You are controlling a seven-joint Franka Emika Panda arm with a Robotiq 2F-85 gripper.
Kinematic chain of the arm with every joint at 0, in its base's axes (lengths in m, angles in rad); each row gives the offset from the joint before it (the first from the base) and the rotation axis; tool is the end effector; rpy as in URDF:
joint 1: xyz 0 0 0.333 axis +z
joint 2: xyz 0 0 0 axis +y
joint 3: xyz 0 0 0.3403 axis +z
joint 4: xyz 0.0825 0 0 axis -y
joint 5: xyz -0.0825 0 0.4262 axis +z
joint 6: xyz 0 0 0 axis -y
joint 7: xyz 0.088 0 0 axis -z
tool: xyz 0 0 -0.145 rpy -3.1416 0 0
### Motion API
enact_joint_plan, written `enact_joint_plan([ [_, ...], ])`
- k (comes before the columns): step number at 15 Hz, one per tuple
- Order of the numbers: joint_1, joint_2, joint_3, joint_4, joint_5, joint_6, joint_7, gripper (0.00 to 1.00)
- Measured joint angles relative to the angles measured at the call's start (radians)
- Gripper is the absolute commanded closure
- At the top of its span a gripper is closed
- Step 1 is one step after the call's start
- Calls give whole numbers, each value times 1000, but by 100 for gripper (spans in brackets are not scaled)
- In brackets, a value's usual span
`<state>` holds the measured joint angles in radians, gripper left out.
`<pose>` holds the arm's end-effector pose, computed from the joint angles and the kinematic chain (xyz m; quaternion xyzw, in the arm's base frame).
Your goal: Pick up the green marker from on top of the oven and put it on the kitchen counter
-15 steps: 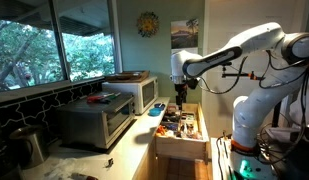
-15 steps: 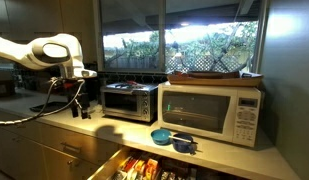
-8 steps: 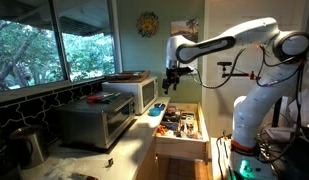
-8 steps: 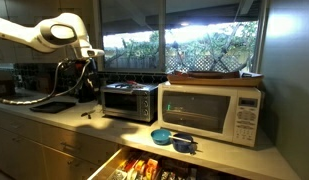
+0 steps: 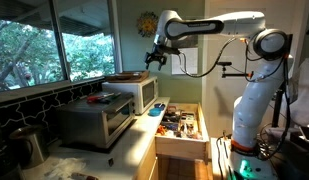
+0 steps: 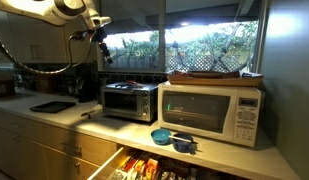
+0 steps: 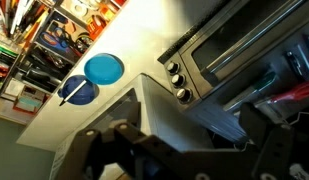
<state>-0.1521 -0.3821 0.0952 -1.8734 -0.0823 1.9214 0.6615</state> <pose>0.5082 -0.0281 0.7001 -0.9153 0.3373 -0.2200 0.0070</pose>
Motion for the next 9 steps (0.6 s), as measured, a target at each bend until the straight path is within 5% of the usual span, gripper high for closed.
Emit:
enact_joint_plan([
  [4,0,20,2,17,-1,0,17,0],
  [9,1,198,2,135,18,13,258,0],
])
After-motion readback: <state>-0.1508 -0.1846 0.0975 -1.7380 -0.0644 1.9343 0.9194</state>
